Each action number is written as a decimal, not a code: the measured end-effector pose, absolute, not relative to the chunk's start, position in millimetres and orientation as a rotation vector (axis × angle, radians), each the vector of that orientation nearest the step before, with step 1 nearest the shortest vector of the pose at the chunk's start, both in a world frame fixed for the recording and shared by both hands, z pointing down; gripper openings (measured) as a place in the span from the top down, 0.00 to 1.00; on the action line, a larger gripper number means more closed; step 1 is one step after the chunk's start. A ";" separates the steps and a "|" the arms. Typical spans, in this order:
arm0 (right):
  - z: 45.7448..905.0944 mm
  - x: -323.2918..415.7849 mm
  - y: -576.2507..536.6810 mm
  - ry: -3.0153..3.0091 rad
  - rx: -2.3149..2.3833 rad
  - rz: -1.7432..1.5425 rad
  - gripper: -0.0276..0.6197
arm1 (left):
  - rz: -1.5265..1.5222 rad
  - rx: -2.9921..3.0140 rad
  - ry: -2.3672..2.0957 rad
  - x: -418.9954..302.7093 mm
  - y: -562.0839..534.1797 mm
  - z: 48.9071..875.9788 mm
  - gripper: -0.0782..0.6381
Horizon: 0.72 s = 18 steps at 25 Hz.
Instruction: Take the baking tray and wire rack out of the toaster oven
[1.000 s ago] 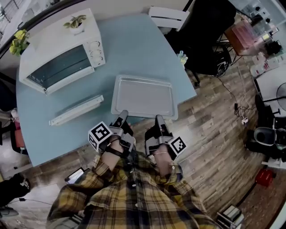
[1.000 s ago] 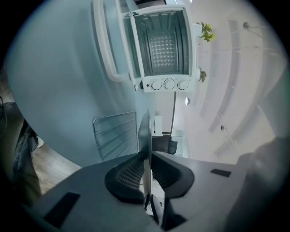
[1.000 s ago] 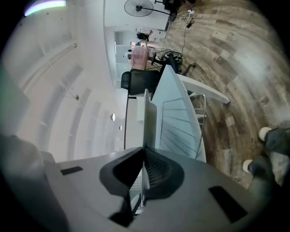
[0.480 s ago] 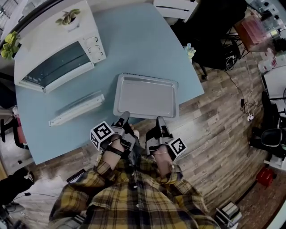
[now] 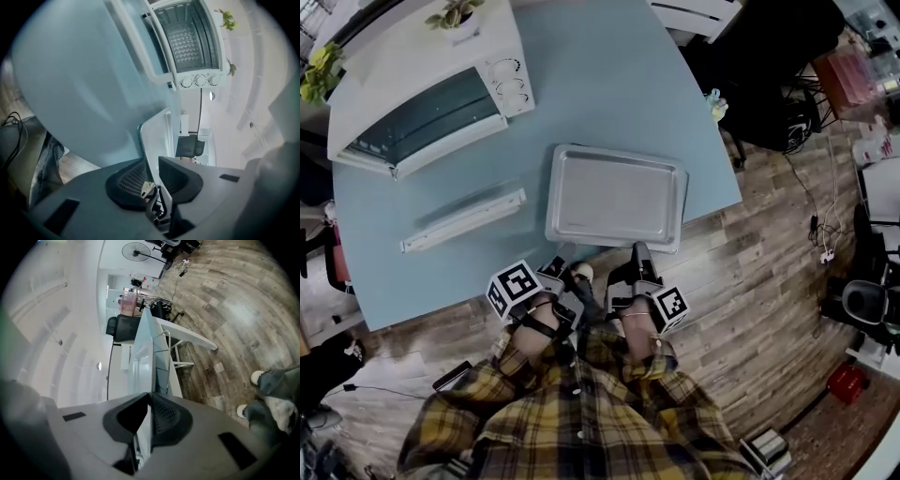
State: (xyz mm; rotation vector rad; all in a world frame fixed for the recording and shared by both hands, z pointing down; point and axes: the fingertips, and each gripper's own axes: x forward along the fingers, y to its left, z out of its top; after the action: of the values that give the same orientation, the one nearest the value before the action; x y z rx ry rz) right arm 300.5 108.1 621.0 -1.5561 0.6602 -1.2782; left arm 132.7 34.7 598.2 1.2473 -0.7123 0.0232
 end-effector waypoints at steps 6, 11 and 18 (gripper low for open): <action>619.2 295.8 103.0 0.730 -1.591 -1.243 0.92 | 0.002 1.258 -0.727 118.6 33.0 598.3 0.78; 621.4 291.9 109.3 0.798 -1.633 -1.277 0.82 | -0.041 1.260 -0.753 104.9 30.1 594.5 0.78; 584.9 275.5 108.4 1.029 -1.691 -1.300 0.75 | -0.112 1.380 -0.765 86.1 20.8 560.9 0.79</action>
State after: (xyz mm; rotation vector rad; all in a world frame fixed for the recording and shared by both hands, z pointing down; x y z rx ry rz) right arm 275.5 108.4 584.9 -1.6912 1.0288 -1.3001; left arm 86.1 20.8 560.9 1.3800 -0.7650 -0.1116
